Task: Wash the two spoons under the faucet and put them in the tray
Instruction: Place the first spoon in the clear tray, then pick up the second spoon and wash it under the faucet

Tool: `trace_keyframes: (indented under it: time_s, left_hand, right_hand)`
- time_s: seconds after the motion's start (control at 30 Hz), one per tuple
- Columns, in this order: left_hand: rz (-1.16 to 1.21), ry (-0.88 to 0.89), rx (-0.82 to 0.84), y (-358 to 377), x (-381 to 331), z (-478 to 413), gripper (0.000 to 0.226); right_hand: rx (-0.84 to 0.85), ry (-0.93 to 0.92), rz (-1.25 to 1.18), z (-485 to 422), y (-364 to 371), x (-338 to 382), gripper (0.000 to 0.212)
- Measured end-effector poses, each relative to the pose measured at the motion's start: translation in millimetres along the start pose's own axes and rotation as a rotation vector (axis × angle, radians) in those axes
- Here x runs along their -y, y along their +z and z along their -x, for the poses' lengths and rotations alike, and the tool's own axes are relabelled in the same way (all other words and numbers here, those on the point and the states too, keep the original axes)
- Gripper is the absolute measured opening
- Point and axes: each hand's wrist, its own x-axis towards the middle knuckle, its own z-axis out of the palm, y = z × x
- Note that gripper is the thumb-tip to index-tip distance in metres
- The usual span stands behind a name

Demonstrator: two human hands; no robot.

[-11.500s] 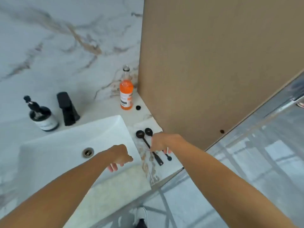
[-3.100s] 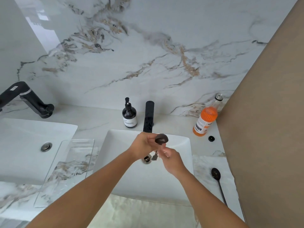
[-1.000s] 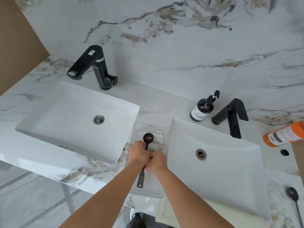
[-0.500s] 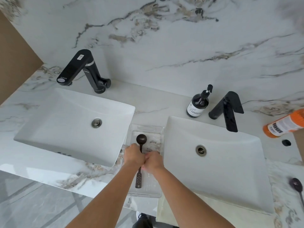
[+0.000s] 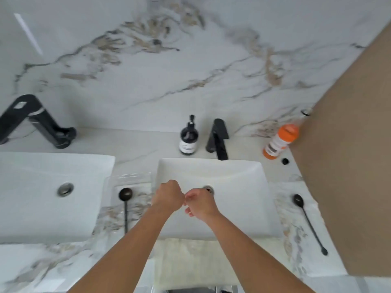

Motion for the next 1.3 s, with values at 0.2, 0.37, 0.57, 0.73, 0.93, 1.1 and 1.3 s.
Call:
trace_keyframes:
  time_s: [0.2,0.37,0.57,0.73,0.93,1.1,1.3]
  left_hand:
    - [-0.344,0.192,0.039,83.9,-97.2,9.9,0.024]
    - [-0.676,0.466,0.105,173.5,-193.4,34.0,0.031]
    - [-0.554,0.548,0.221,252.5,-282.2,58.7,0.022]
    - [-0.268,0.391,0.254,287.6,-317.2,52.3,0.020]
    - [0.073,0.124,0.352,311.4,-331.0,42.6,0.025]
    - [0.265,-0.087,0.350,321.7,-327.4,32.2,0.030]
    - [0.631,-0.300,0.458,305.9,-317.3,30.9,0.015]
  right_hand:
    - [-0.178,0.050,0.466,8.0,-139.2,-98.6,0.029]
    - [-0.291,0.143,0.530,30.0,-236.8,-181.0,0.035]
    - [-0.319,0.232,0.510,38.0,-309.0,-254.0,0.029]
    - [-0.303,0.255,0.499,28.9,-312.2,-285.8,0.021]
    - [-0.322,0.211,0.419,17.8,-306.2,-303.7,0.017]
    - [-0.252,0.254,0.307,8.3,-312.9,-309.7,0.013]
    - [-0.174,0.289,0.190,6.6,-316.2,-303.4,0.008]
